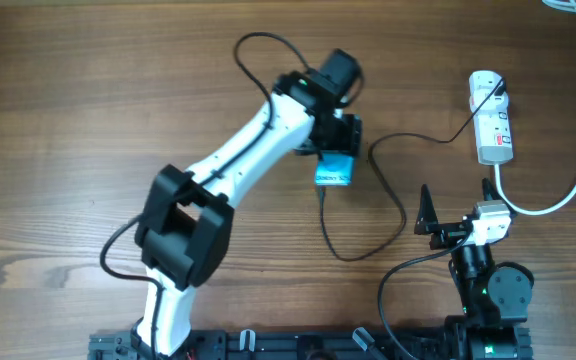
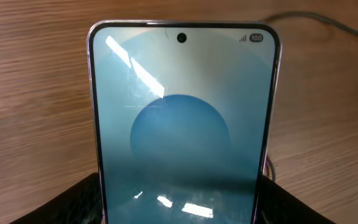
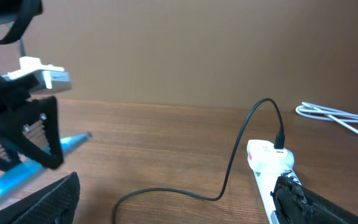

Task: Plug charger to phone and switch on socket
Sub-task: 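Lift the phone and carry it left with the left gripper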

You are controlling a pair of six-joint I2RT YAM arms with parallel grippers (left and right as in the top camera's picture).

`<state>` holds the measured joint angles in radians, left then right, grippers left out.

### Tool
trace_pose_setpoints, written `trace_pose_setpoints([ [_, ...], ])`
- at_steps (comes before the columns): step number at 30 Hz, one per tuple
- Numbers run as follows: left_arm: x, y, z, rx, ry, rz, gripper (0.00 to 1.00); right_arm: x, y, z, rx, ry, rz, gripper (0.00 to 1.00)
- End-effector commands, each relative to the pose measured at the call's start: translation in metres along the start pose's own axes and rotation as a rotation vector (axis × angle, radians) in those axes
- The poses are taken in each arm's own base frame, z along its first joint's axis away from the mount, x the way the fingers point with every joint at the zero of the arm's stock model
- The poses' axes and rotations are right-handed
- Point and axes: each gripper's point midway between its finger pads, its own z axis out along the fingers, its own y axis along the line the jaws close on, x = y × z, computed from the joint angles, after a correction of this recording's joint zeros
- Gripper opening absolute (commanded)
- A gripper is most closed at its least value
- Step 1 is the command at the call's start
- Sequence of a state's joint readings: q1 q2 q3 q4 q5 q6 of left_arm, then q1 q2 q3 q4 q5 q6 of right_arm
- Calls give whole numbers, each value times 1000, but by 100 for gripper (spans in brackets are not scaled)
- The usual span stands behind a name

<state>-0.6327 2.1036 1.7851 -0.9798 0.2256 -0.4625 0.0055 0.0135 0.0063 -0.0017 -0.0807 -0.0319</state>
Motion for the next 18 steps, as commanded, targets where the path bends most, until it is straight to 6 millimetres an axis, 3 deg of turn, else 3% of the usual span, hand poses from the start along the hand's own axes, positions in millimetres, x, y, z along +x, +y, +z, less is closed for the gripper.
trace_pose_setpoints([
  [1, -18, 36, -29, 7, -25, -119, 71, -2, -3, -1, 18, -10, -3, 100],
  [6, -27, 120, -46, -183, -35, -267, 72, -2, -3, -1, 18, -10, -3, 100],
  [8, -22, 141, -51, -238, -18, -301, 71, -2, -3, -1, 18, -10, -3, 100],
  [11, -11, 160, -47, -310, 9, -318, 70, -2, -3, -1, 18, -10, -3, 100],
  [18, 16, 191, -4, -386, 42, -322, 70, -2, -3, -1, 18, -10, -3, 100],
])
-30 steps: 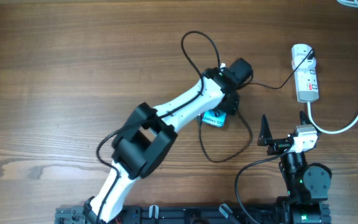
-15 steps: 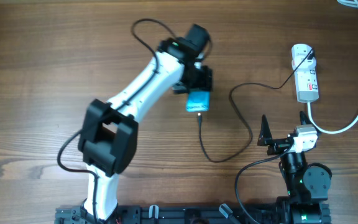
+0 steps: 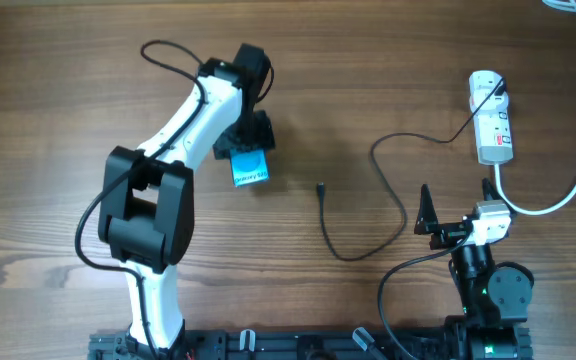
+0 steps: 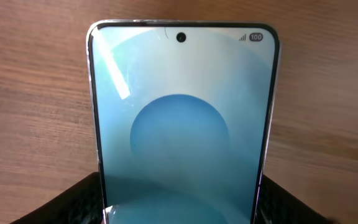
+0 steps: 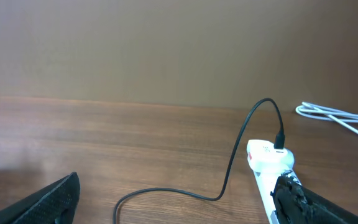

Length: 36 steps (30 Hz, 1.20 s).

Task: Plug charger to phone and switch on socket
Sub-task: 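Lift the phone and carry it left with the left gripper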

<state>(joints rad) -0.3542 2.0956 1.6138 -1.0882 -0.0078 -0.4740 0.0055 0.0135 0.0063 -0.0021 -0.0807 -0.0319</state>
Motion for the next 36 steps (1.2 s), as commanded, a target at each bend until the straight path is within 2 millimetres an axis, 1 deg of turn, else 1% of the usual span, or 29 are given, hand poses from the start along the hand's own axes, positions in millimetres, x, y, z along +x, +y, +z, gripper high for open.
trace_pose_setpoints([
  [1, 3, 11, 11, -26, -32, -13, 71, -2, -3, -1, 18, -10, -3, 100],
  [5, 5, 12, 27, -19, -43, -13, 71, -2, -3, -1, 18, -10, -3, 100],
  [7, 5, 12, 33, -13, -54, -9, 74, -2, -3, -1, 18, -10, -3, 100],
  [10, 5, 12, 37, -9, -59, -9, 84, -2, -3, -1, 18, -10, -3, 100],
  [12, 8, 12, 37, -9, -45, -9, 96, -2, -3, -1, 18, -10, -3, 100],
  [14, 14, 14, 37, -13, -22, -8, 100, -2, -3, -1, 18, -10, -3, 100],
  [22, 23, 17, 37, -30, 12, -4, 100, -2, -3, 0, 18, -8, -3, 100],
  [24, 26, 11, 37, -12, 23, 10, 96, -1, -3, 0, 18, -7, -3, 100],
  [26, 29, 6, 37, -5, 27, 20, 86, -2, -3, 0, 18, -8, -3, 100],
  [27, 30, 4, 37, -4, 25, 26, 83, -1, -3, 0, 18, -7, -3, 100],
  [28, 30, 3, 37, -3, 23, 29, 83, -2, -3, 0, 18, -8, -3, 100],
  [29, 29, 1, 37, 2, 15, 32, 84, -1, -3, 0, 18, -7, -3, 100],
  [30, 27, 0, 37, 4, 8, 32, 90, -2, -3, 0, 18, -8, -3, 100],
  [33, 18, -1, 37, 18, -24, 49, 100, -2, -3, 0, 18, -8, -3, 100],
  [36, 13, -3, 37, 24, -45, 74, 100, -2, -3, 0, 18, -8, -3, 100],
])
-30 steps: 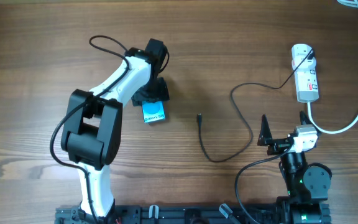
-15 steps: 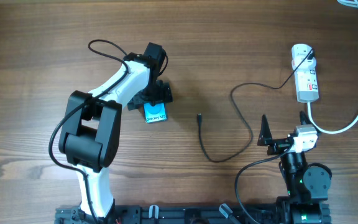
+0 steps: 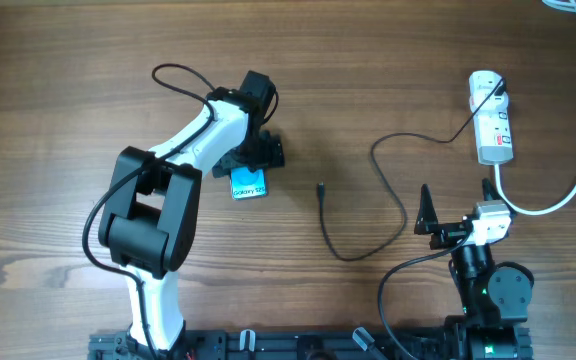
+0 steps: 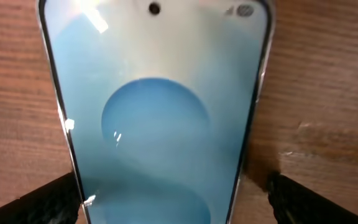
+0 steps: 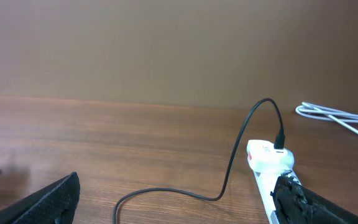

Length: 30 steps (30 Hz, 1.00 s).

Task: Plug charger to phone and switch on socket
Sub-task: 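Lift the phone and carry it left with the left gripper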

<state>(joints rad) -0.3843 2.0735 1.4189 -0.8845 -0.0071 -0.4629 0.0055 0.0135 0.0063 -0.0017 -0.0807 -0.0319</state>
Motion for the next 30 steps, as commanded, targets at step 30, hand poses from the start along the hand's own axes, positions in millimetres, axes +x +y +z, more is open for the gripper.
trace_pose_setpoints([
  [30, -5, -18, -27, 101, 17, 56, 72, -1, -3, 0, 18, -7, -3, 99],
])
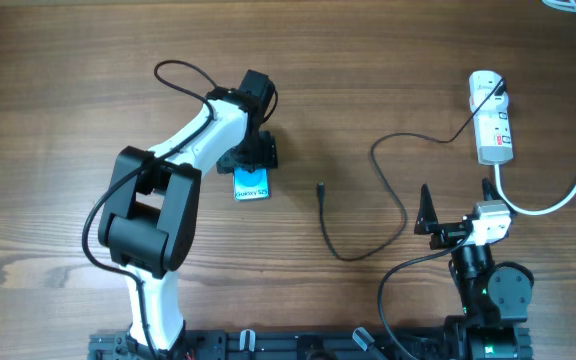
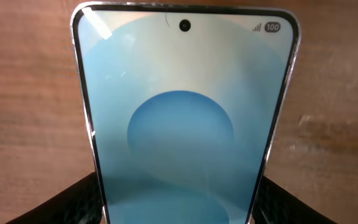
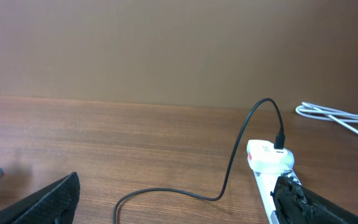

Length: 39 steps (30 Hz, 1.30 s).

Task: Plug charger to phone and switch on socket
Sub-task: 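Lift the phone and carry it left with the left gripper, then raise the phone upright, bottom port facing right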

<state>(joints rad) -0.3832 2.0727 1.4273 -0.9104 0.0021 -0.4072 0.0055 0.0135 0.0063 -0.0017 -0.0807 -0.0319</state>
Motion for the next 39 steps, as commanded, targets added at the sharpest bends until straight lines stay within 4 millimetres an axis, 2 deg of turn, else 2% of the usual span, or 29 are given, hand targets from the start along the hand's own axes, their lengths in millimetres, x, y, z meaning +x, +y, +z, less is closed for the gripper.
trace_pose_setpoints([
  [1, -9, -23, -30, 124, 3, 3, 72, -1, -3, 0, 18, -7, -3, 100],
  [3, -8, -30, -40, 160, 16, 1, 72, -1, -3, 0, 18, -7, -3, 100],
  [7, 4, -48, -76, 285, 95, -28, 72, -1, -3, 0, 18, -7, -3, 100],
  [11, 23, -79, -119, 572, 225, -46, 72, -1, -3, 0, 18, -7, -3, 100],
  [15, 28, -102, -179, 955, 354, -73, 72, -1, -3, 0, 18, -7, -3, 100],
  [17, 25, -102, -204, 1111, 405, -95, 71, -1, -3, 0, 18, -7, -3, 100],
  [22, 12, -89, -243, 1345, 465, -144, 71, -1, -3, 0, 18, -7, -3, 100],
  [28, -5, -64, -269, 1491, 504, -227, 70, -1, -3, 0, 18, -7, -3, 100],
  [32, -14, -51, -269, 1486, 534, -319, 68, -2, -3, 0, 16, -9, -2, 100],
  [34, -16, -46, -269, 1490, 525, -328, 68, -3, 5, 0, -32, -14, 45, 100],
  [37, -17, -45, -269, 1491, 523, -332, 68, -11, 69, -15, -420, 39, 428, 100],
  [38, -17, -45, -269, 1490, 523, -331, 68, -11, 85, -23, -521, 104, 582, 100],
  [39, -17, -46, -269, 1490, 524, -330, 68, -12, 91, -27, -553, 143, 681, 100],
])
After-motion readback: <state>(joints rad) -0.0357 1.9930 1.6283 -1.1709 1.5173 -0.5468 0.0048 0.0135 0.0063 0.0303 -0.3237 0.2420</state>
